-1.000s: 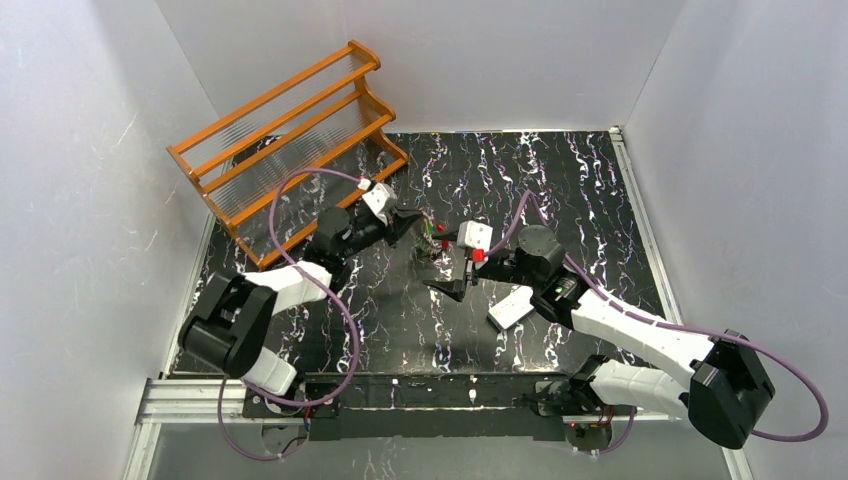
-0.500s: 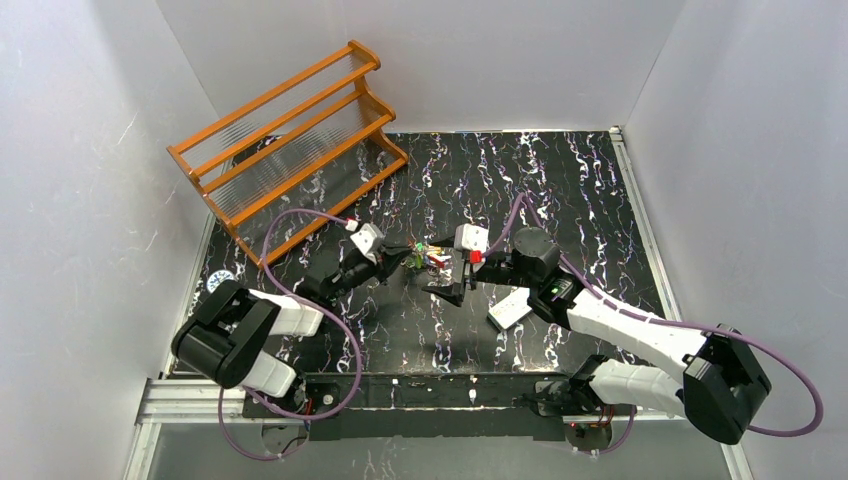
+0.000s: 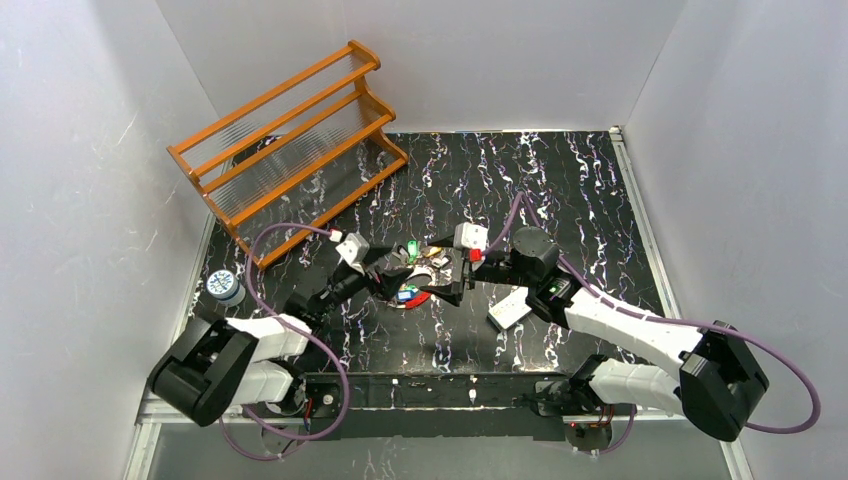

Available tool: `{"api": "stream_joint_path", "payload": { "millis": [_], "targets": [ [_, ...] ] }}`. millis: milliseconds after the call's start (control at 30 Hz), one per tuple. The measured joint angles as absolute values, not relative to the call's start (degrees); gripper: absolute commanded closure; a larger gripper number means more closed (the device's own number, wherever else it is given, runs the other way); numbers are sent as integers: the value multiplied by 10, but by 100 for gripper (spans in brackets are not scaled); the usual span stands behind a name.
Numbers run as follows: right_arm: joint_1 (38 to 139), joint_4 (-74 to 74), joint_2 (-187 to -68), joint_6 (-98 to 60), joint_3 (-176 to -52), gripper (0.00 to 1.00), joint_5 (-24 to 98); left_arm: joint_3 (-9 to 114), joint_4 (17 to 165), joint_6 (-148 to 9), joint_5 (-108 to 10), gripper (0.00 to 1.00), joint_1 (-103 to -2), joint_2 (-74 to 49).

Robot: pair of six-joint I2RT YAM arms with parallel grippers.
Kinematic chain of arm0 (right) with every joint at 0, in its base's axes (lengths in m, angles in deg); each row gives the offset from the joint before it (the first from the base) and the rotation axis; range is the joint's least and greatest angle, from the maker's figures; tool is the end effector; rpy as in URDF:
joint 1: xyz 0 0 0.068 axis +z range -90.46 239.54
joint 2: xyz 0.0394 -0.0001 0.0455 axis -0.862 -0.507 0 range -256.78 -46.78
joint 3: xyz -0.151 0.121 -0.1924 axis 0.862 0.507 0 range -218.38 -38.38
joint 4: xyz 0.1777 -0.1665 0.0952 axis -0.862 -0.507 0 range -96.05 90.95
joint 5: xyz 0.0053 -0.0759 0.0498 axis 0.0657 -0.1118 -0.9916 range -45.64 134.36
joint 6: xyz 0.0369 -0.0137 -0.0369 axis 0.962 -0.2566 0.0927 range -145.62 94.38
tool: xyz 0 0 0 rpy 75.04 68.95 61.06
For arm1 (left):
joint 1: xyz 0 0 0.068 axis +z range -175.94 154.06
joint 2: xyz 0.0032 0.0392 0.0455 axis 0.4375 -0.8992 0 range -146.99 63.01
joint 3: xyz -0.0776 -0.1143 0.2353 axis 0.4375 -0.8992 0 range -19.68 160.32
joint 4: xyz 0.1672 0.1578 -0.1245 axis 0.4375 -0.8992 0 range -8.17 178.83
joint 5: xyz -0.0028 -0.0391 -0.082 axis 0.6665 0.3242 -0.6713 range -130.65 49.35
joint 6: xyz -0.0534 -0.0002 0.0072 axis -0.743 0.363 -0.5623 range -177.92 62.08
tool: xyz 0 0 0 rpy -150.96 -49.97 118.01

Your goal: Put the keys on the keyring

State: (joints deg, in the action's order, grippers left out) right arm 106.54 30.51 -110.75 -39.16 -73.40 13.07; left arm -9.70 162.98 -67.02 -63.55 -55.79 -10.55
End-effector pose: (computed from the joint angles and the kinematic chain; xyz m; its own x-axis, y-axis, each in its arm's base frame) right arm 0.1585 0.1969 0.2859 0.2363 -0.0399 -0.9709 -0.9502 0.1992 -0.2395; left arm 0.1778 -0.1181 0.1936 0.0319 -0.1863 -0.9820 0.8053 0.5867 -0.0852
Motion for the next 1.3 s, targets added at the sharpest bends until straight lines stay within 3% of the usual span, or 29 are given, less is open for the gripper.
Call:
{"api": "stream_joint_path", "payload": {
  "millis": [67, 467, 900, 1067, 1300],
  "targets": [
    [1065, 312, -1110, -388, -734, 1, 132, -98, 1618, -683, -633, 2, -558, -84],
    [978, 343, -1194, -260, -746, 1, 112, -22, 1488, -692, -642, 2, -558, -53],
    [805, 328, -1188, -126, -693, 1, 286, 56, 1381, -712, -666, 2, -468, -148],
    [792, 302, -1154, -141, -661, 1, 376, 26, 1360, -707, -600, 2, -405, -107],
    [792, 276, -1120, -196, -651, 1, 519, -43, 1324, -637, -439, 2, -396, 23]
  ]
}}
